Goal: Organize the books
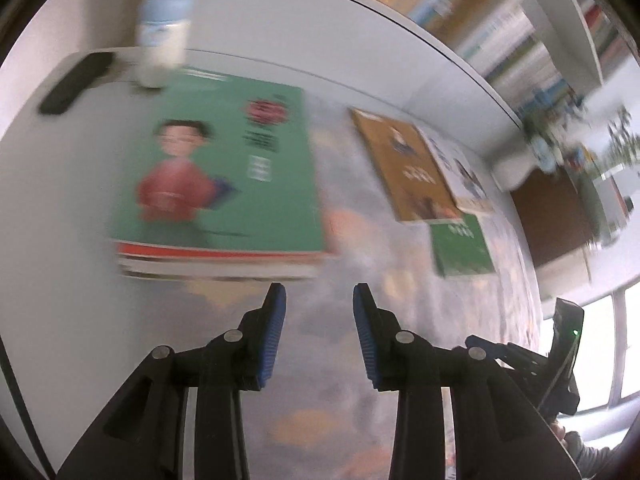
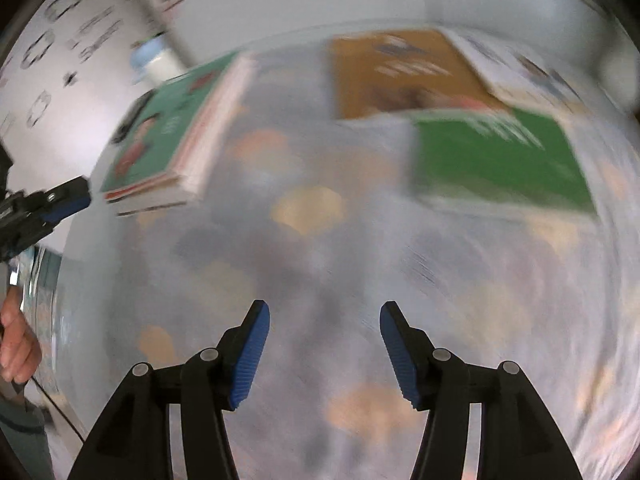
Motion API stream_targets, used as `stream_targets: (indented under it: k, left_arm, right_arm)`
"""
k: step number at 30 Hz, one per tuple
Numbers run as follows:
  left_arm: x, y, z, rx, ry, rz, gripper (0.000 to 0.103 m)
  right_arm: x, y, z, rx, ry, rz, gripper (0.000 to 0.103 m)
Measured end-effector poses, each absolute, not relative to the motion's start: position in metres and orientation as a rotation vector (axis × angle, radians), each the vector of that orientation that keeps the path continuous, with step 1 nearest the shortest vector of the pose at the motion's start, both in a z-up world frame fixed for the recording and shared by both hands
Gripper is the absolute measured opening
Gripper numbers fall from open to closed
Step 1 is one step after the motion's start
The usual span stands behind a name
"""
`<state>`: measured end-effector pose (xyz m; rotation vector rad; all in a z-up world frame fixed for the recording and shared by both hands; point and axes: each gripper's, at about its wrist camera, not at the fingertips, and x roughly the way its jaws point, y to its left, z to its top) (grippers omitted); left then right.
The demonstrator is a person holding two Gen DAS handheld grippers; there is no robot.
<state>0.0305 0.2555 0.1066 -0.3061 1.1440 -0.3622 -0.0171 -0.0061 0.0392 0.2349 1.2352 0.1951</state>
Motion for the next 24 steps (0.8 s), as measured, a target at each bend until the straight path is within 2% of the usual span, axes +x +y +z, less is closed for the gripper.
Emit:
stream_targets:
  k: [5,10,18,24]
  left_arm:
    - [0.024,0.188,0.108,-0.261,1.178,-0.408,0.032]
    - [0.022,0.127,0.109,-0.277,1.189,-0.426,0.037]
    - [0.053,0.055,0.073,-0.27,1.225,-0.35,0.037]
    - [0.088,0.036,0.04,-0.333,1.246,-0.253,0.037]
  right_arm:
    - [-0.033,-0.068,0.04,0.35,1.229,0.142,0.055]
    - [-0.029,-0.11,0.059,0.298,1.173,0.177,0.055]
    - [-0.008,-0.185,0.061,0.253,1.127,0.161,0.056]
    - [0.033,-0.211,0.053,0.216,1.115,0.173,0.056]
